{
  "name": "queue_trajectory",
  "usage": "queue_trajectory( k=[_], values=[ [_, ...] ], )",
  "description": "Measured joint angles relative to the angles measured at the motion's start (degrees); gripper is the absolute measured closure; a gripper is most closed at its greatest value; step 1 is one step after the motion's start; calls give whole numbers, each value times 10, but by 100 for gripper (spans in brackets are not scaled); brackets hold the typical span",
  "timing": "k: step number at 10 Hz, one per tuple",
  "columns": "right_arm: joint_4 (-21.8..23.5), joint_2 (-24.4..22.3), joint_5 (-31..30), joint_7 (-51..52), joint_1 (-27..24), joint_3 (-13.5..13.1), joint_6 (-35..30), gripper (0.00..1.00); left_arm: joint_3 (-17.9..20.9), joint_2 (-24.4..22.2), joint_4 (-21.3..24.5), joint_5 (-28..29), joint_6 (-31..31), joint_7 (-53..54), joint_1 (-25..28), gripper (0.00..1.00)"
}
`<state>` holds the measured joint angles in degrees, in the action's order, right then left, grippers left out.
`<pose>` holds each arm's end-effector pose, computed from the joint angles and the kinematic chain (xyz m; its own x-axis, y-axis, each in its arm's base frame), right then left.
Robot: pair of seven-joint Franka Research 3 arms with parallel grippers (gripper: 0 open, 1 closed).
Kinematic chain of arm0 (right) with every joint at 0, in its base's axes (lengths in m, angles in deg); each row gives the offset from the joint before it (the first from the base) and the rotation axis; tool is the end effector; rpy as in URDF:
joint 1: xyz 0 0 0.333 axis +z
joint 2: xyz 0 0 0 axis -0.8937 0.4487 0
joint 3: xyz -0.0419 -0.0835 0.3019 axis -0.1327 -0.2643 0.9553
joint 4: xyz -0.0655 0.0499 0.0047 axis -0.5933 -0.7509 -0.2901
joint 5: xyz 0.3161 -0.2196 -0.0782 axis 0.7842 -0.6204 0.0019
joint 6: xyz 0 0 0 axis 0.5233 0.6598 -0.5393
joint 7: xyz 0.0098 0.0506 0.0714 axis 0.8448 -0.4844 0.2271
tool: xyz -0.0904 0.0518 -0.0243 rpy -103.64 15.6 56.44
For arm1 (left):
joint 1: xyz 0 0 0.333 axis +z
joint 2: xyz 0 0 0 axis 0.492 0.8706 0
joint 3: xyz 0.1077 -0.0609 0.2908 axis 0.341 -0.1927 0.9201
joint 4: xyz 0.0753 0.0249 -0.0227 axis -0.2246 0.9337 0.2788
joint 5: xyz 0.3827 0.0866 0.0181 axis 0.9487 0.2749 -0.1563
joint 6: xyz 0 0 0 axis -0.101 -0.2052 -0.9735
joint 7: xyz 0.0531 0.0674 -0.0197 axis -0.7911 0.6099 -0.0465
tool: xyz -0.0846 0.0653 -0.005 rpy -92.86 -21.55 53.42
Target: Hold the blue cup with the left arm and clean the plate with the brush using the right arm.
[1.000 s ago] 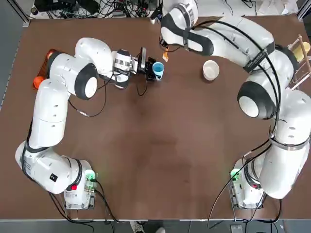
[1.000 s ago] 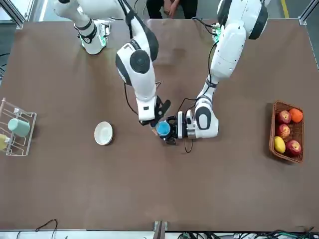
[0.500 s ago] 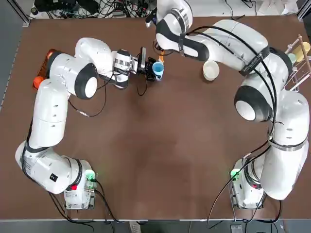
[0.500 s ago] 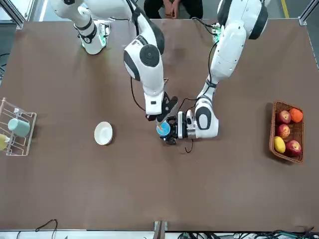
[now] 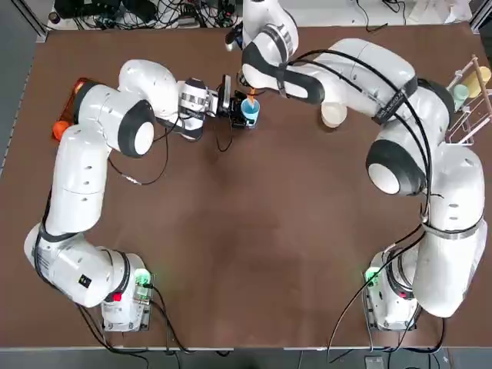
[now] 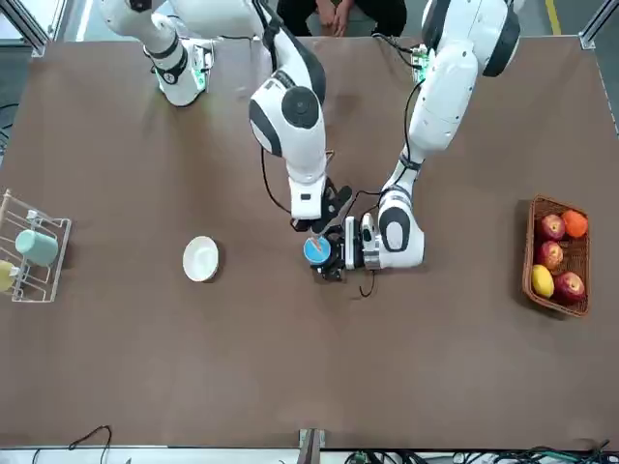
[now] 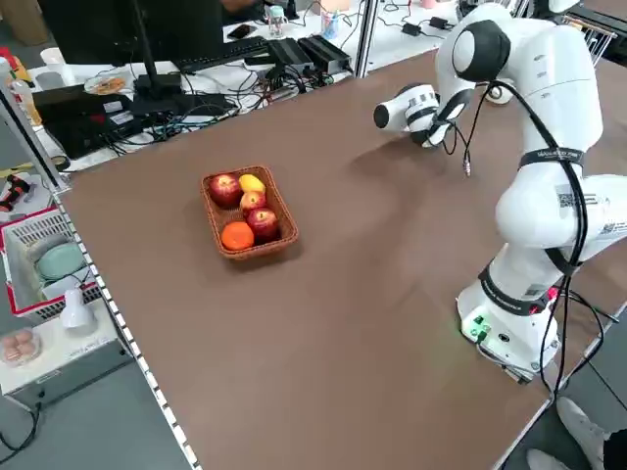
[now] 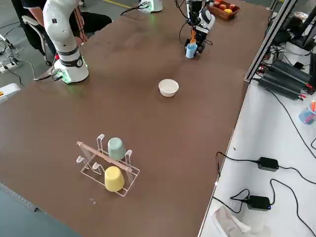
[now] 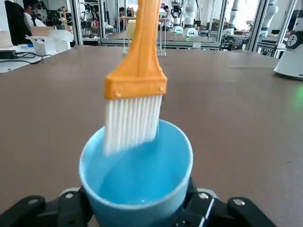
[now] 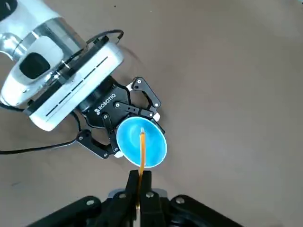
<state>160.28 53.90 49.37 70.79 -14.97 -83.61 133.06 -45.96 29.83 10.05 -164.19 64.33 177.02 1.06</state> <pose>0.5284 0.5237 0.3855 0.7215 0.6810 0.1251 0.6812 -0.7305 0.0481 0.5596 -0.3662 0.0864 0.0142 -0.3089 0.9510 -0.9981 0.0527 0.0320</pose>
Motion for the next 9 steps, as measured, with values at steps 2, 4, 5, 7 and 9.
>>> queue_trajectory(
  k=[2,4,5,7,9],
  values=[
    [2,2,0,-1,2,0,4,96,0,0,0,-1,0,0,0,32],
    [7,3,0,-6,4,0,19,96,0,0,1,-1,0,0,1,32],
    [12,5,0,-9,4,0,26,96,0,0,1,-2,-1,0,1,32],
    [26,9,0,-14,5,0,40,96,0,0,1,-2,-1,0,2,32],
    [32,10,0,-19,5,-1,45,96,0,0,1,-2,-1,0,2,32]
  ],
)
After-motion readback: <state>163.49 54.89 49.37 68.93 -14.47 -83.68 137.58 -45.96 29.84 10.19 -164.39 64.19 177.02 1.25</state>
